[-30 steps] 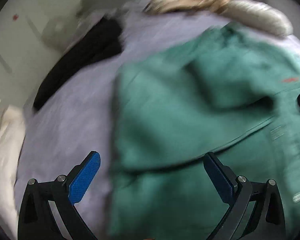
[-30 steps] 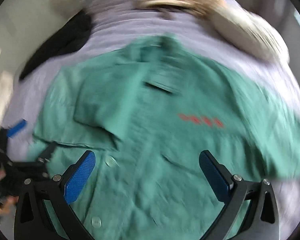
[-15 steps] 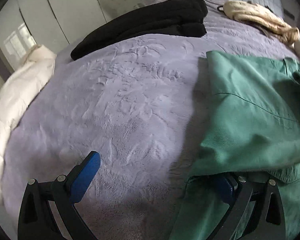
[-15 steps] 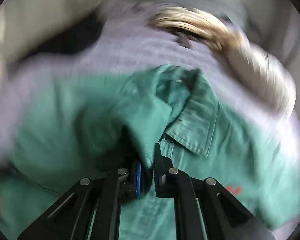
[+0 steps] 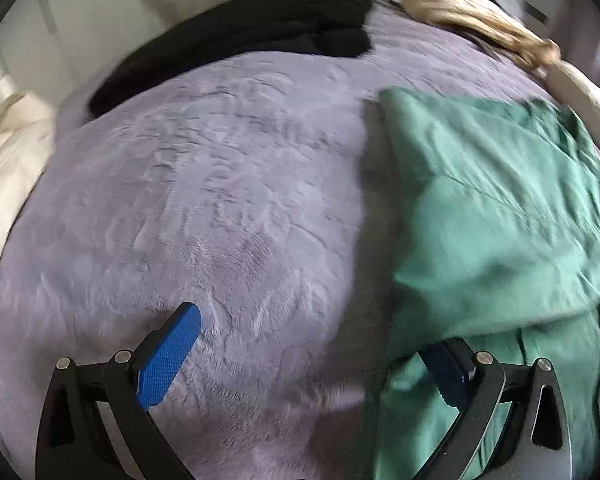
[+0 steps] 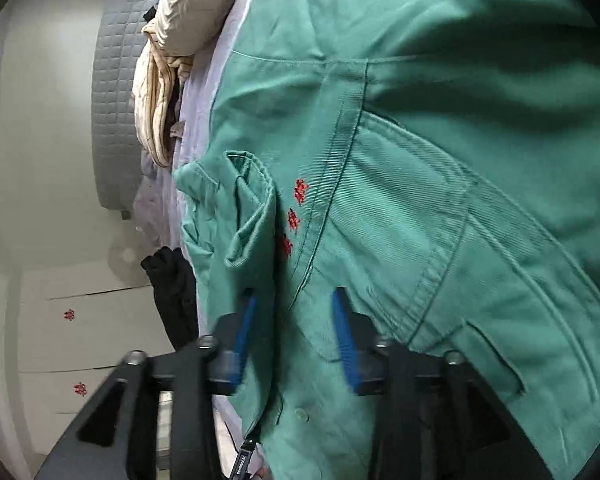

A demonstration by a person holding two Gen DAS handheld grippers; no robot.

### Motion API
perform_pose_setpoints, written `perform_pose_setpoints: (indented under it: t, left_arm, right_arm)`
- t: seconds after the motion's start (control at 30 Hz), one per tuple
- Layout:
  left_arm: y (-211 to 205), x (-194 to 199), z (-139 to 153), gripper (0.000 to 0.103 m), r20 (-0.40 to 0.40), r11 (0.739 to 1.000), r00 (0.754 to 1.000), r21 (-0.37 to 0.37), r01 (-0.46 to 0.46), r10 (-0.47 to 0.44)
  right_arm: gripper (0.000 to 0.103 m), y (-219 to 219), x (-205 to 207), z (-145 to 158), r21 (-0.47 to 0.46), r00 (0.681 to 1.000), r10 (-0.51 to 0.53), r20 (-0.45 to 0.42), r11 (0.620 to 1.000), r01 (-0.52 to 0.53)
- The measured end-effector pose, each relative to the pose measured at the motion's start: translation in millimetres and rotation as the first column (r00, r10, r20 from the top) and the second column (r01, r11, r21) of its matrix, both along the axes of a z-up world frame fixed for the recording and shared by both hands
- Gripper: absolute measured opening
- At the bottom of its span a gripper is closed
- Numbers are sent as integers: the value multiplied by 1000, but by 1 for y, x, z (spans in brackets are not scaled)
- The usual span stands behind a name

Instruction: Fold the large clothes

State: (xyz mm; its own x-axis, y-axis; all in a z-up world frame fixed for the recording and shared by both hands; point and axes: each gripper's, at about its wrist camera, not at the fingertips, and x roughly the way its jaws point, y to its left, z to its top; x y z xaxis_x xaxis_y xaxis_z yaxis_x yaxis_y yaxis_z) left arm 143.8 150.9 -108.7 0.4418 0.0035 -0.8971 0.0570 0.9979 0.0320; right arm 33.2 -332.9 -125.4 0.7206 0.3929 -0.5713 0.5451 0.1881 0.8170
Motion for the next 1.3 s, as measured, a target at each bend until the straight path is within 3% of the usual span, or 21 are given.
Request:
perform_pose_setpoints:
  t: [0.1, 0.27, 0.37, 0.43, 0.47, 0.5, 0.53, 0.57, 0.7, 0.83, 1.03, 1.1, 1.13, 1.2, 1.23, 1.3]
  left_arm:
    - [8, -10, 14, 103, -41, 998, 998, -39, 52, -54]
    - [21, -11, 34, 103, -33, 992, 999, -126, 3, -8]
    - [13, 9, 25, 103, -65, 974, 998, -227, -18, 4]
    - [3, 19, 16, 102, -84, 964, 996, -265, -5, -18]
    - [-2, 22, 10, 88, -97, 959, 995, -284, 6, -35]
    - [-8, 26, 3, 58, -116, 958, 992, -288, 13, -49]
    - [-13, 28, -4, 40, -139, 960, 988, -280, 24, -65]
    - [-15, 29, -8, 16, -149, 958, 985, -285, 37, -82]
    - [-4, 23, -14, 16, -108, 949, 989, -310, 64, -102]
    - [11, 24, -5, 16, -116, 963, 992, -267, 24, -56]
    - [8, 11, 18, 16, -92, 988, 993, -142, 58, -71]
    - [2, 6, 26, 16, -81, 989, 995, -135, 55, -66]
    - [1, 5, 31, 16, -74, 988, 995, -143, 52, -63]
    - [-6, 3, 39, 16, -54, 986, 997, -156, 51, -61]
    - [-11, 3, 42, 16, -45, 986, 997, -158, 58, -66]
    - [-22, 2, 43, 17, -32, 986, 996, -143, 81, -87]
  right_arm:
    - [69, 5, 10, 12, -34, 998, 58, 16, 998, -57]
    - [70, 17, 32, 25, -102, 985, 169, 34, 981, -165]
    - [70, 19, 40, 19, -115, 985, 171, -8, 979, -171]
    - [62, 18, 43, 14, -108, 986, 161, -29, 981, -164]
    - [27, 18, 46, 14, -118, 986, 161, -36, 979, -164]
    - [2, 18, 45, 16, -131, 984, 171, -40, 976, -175]
    - [2, 19, 46, 19, -153, 980, 191, -62, 968, -199]
    - [2, 19, 45, 21, -167, 979, 191, -68, 965, -200]
    - [0, 16, 30, 19, -245, 971, 194, -139, 943, -224]
    - [0, 5, 6, 4, -212, 970, 185, -156, 953, -216]
    - [6, 4, -22, 19, -205, 952, 255, -169, 936, -287]
    - [8, 4, -23, 25, -205, 953, 269, -141, 934, -294]
    - [12, 4, -20, 29, -215, 955, 270, -123, 932, -291]
    - [47, 1, -9, 32, -237, 961, 255, -107, 932, -274]
    - [53, -1, -2, 32, -242, 965, 242, -97, 935, -258]
    - [48, -5, 12, 29, -256, 972, 215, -97, 938, -233]
